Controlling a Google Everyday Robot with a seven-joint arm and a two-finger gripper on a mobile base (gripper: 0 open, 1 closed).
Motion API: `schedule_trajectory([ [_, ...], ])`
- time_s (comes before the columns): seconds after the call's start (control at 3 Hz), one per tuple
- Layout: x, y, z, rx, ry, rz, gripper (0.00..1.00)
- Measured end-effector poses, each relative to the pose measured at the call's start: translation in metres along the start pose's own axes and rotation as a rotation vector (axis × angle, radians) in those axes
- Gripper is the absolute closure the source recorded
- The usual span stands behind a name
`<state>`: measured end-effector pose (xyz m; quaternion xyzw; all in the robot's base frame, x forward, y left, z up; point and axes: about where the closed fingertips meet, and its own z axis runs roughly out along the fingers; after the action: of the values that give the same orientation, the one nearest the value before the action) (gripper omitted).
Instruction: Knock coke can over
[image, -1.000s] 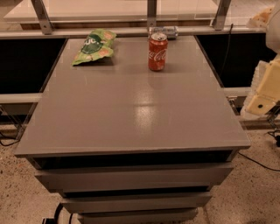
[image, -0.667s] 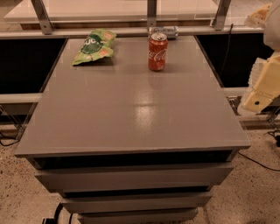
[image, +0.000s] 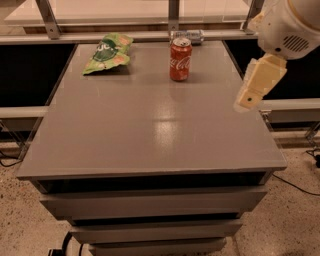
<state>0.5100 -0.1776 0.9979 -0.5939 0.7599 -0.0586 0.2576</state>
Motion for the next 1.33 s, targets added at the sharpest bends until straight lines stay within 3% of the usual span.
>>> schedule_trajectory([
  [0.67, -0.01, -0.073, 0.097, 0.039, -0.035, 0.153, 0.0],
  [1.0, -0.024, -0.098, 0.142, 0.05, -0.103, 0.229, 0.0],
  [1.33, -0.038, -0.125, 0.185, 0.074, -0.221, 0.331, 0.0],
])
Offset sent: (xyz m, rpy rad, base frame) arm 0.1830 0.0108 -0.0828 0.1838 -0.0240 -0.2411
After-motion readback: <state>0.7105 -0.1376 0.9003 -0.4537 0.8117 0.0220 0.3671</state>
